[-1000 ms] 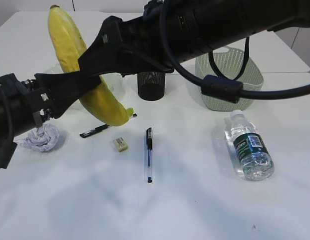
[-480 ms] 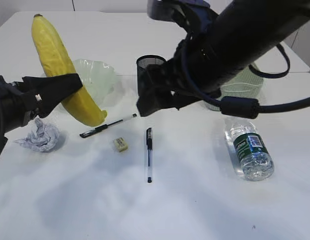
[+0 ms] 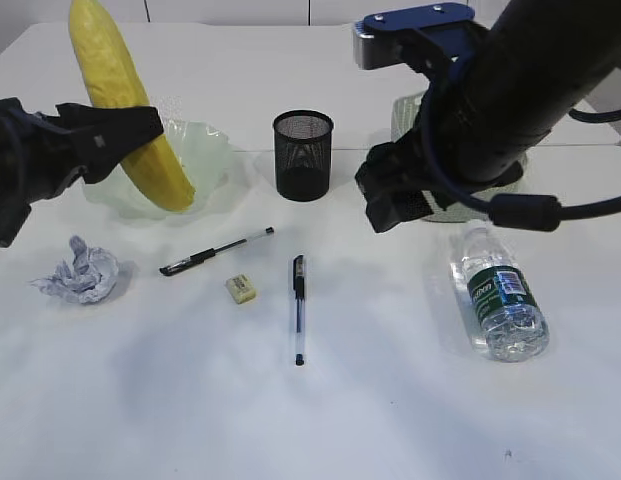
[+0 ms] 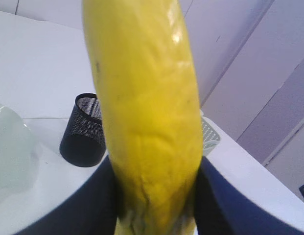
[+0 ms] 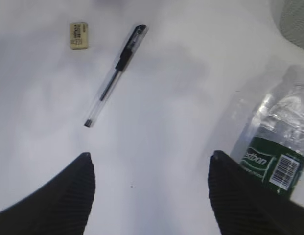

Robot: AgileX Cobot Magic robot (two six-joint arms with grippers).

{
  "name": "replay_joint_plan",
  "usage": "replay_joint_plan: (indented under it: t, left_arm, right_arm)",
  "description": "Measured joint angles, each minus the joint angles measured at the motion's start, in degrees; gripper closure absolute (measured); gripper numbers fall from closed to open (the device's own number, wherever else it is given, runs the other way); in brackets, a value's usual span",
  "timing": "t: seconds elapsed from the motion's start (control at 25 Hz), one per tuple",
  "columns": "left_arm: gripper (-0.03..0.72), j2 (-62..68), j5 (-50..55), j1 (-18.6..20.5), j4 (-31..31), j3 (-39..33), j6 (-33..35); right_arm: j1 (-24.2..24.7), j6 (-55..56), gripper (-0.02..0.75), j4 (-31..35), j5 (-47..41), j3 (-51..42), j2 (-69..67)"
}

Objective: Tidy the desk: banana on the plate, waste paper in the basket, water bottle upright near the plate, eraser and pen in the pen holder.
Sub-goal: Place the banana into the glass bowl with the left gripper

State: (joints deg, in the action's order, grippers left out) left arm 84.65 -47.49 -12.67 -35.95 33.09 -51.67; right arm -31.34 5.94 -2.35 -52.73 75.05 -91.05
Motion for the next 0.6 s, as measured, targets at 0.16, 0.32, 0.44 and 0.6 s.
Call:
replay_joint_plan:
  t: [0.16, 0.32, 0.44, 0.6]
  left_arm:
    - [0.399, 1.21, 2.28, 0.05, 0.05, 2.21, 0.0]
    - [0.4, 4.21, 3.05, 0.54, 1.59, 5.4, 0.0]
    - [0.4, 7.39, 3.19, 0.54, 7.1, 8.84, 0.0]
    - [0.4, 12.71, 3.19, 1.05, 12.87, 15.17, 0.0]
  right_arm:
    - [4.12, 1.3, 0.204, -0.56, -0.6, 0.0, 0.0]
    - [8.0, 2.16, 0.204, -1.15, -2.64, 0.0, 0.1]
    - [8.89, 2.3, 0.204, -2.2, -4.08, 0.0, 0.61]
    - [8.89, 2.41, 0.204, -3.38, -4.5, -0.27, 2.11]
